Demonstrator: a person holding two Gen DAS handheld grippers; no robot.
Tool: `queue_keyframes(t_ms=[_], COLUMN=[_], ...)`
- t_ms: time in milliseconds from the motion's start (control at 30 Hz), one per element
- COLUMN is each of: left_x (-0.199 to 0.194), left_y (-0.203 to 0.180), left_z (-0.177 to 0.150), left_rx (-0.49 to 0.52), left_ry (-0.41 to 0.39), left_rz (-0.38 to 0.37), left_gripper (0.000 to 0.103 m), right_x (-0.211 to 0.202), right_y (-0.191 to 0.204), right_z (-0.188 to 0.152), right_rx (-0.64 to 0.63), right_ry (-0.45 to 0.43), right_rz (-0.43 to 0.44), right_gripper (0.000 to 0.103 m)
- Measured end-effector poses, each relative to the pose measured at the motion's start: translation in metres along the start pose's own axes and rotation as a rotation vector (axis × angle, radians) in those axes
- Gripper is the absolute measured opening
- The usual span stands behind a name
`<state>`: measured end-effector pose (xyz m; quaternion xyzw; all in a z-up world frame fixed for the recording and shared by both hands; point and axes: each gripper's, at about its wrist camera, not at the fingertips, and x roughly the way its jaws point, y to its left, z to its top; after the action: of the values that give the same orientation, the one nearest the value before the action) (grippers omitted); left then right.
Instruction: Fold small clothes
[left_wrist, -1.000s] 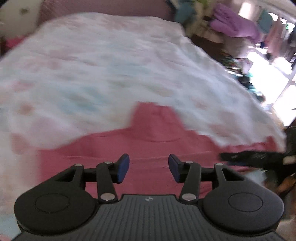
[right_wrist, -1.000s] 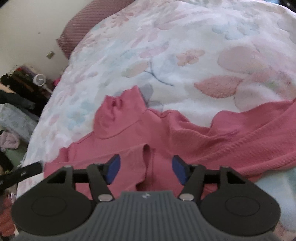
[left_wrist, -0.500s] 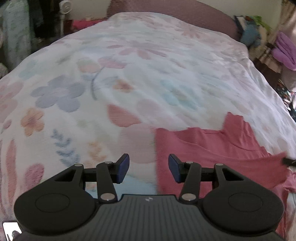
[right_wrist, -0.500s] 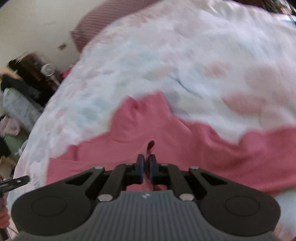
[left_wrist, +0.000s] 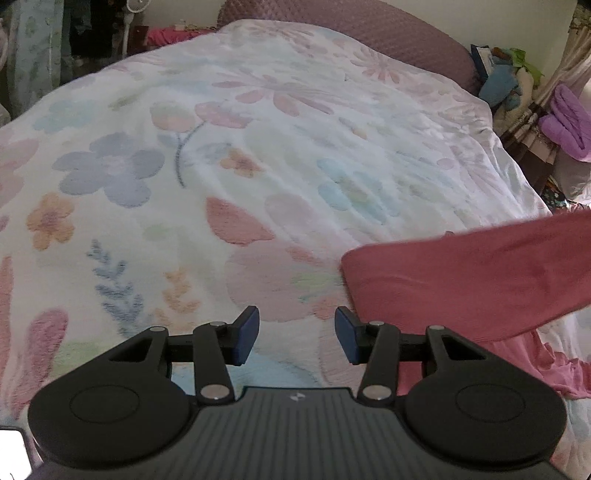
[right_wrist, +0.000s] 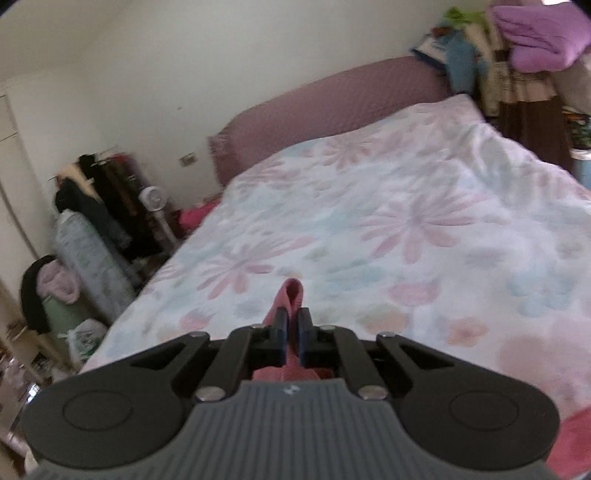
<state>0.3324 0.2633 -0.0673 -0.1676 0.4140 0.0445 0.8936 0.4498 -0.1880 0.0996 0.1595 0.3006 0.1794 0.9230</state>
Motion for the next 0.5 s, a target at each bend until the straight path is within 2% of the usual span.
queue_keyframes(t_ms=[200, 367, 500], left_x=[0.027, 0.059, 0.091], left_y=[-0.015, -0.028, -0.029], left_z=[0.008, 0.018, 0.029], left_rx=[-0.054, -0.111, -0.203], left_ry=[0.035, 0.080, 0.109], left_rz=[-0.061, -0.107, -0.120], left_gripper=[0.055, 0.055, 0.055], right_x=[0.013, 0.015, 0.012], right_y=[-0.072, -0.110, -0.128], right_z=[-0.039, -0.064, -0.071], right_rx=[0.108, 0.186, 0.203], right_ry=[0.107, 0.122, 0.122], right_rz=[-0.137, -0.154, -0.172], right_gripper=[0.000, 0.000, 0.000])
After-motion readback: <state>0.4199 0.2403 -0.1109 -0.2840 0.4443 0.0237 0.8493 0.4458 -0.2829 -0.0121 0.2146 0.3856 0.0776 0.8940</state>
